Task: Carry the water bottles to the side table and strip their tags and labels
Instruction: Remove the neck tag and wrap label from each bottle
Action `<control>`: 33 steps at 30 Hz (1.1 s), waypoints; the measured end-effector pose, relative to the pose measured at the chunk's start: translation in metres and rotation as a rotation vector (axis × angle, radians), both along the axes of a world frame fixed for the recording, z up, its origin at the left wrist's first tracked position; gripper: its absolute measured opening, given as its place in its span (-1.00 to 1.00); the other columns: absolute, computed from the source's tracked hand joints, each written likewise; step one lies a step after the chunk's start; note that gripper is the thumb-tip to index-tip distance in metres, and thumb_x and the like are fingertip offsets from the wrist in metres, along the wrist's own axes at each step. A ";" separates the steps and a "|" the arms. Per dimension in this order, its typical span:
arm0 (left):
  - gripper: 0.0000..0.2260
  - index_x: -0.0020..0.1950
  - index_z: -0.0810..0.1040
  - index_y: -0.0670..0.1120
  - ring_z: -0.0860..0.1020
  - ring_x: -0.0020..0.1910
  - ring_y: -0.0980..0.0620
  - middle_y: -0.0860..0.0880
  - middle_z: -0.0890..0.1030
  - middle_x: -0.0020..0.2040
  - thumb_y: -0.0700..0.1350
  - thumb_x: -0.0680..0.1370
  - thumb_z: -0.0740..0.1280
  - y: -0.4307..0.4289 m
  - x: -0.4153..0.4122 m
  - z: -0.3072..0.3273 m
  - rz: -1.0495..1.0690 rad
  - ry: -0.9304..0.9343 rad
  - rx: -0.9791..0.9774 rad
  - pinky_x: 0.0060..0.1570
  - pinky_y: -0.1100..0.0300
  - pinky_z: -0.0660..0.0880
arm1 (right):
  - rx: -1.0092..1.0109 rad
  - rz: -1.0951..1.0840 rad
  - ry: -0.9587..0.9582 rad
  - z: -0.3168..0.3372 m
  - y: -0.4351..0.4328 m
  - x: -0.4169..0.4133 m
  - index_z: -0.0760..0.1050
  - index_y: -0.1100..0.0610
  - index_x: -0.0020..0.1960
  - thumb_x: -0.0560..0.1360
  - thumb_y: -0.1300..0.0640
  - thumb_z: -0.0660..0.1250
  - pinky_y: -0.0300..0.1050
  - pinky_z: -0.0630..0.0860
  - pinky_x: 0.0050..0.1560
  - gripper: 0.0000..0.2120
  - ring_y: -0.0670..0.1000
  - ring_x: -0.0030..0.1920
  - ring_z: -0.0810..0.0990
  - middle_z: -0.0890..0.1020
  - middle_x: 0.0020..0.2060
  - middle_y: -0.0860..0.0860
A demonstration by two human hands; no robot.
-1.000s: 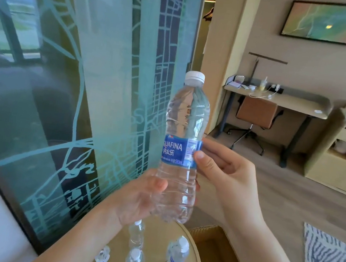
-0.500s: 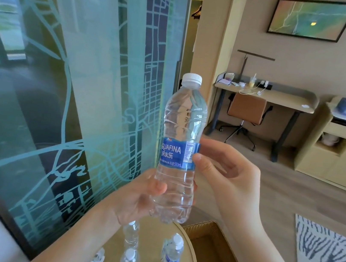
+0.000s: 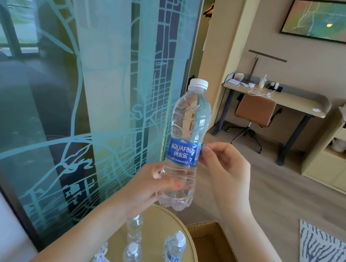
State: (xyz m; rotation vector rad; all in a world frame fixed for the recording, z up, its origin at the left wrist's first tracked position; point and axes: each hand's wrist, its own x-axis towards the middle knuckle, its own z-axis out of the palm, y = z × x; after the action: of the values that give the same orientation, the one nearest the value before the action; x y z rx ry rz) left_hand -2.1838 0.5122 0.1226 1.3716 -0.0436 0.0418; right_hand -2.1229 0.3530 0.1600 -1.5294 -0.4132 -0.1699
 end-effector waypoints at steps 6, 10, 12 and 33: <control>-0.64 0.00 0.72 0.15 0.70 0.03 0.05 0.02 0.73 0.00 0.07 0.21 0.56 -0.007 0.003 -0.006 0.200 0.004 0.103 0.04 0.13 0.59 | -0.057 -0.083 -0.062 -0.013 0.012 0.005 0.54 0.14 -0.08 0.60 0.31 0.34 -0.06 0.66 -0.07 -0.87 0.01 -0.12 0.72 0.71 -0.16 0.04; -0.61 -0.03 0.72 0.14 0.72 -0.04 0.01 -0.01 0.75 -0.04 0.09 0.16 0.57 -0.008 0.009 -0.008 0.331 0.056 0.104 0.01 0.09 0.59 | -0.086 -0.142 -0.073 -0.014 0.012 0.007 0.53 0.10 -0.06 0.61 0.28 0.33 -0.11 0.64 -0.11 -0.88 -0.04 -0.14 0.68 0.68 -0.16 -0.03; -0.60 -0.05 0.71 0.11 0.72 -0.07 0.05 0.03 0.75 -0.08 0.11 0.14 0.55 -0.005 0.012 -0.009 0.419 0.078 0.140 -0.04 0.13 0.59 | -0.096 -0.165 -0.094 -0.010 0.009 0.008 0.54 0.09 -0.04 0.61 0.26 0.34 -0.17 0.61 -0.15 -0.90 -0.04 -0.12 0.65 0.67 -0.16 -0.06; -0.76 -0.13 0.65 0.18 0.66 -0.24 0.26 0.15 0.72 -0.21 0.09 0.22 0.50 0.012 0.016 -0.027 0.552 0.139 0.319 -0.29 0.43 0.45 | -0.057 0.230 -0.112 0.004 0.013 -0.002 0.68 0.11 0.01 0.52 0.35 0.43 -0.16 0.67 -0.05 -0.83 -0.01 -0.09 0.75 0.76 -0.14 -0.01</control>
State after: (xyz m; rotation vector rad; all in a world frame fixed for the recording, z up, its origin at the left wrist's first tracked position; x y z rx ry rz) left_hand -2.1680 0.5238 0.0956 1.6672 0.4633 0.4163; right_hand -2.1246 0.3661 0.1642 -1.5199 -0.6845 -0.0639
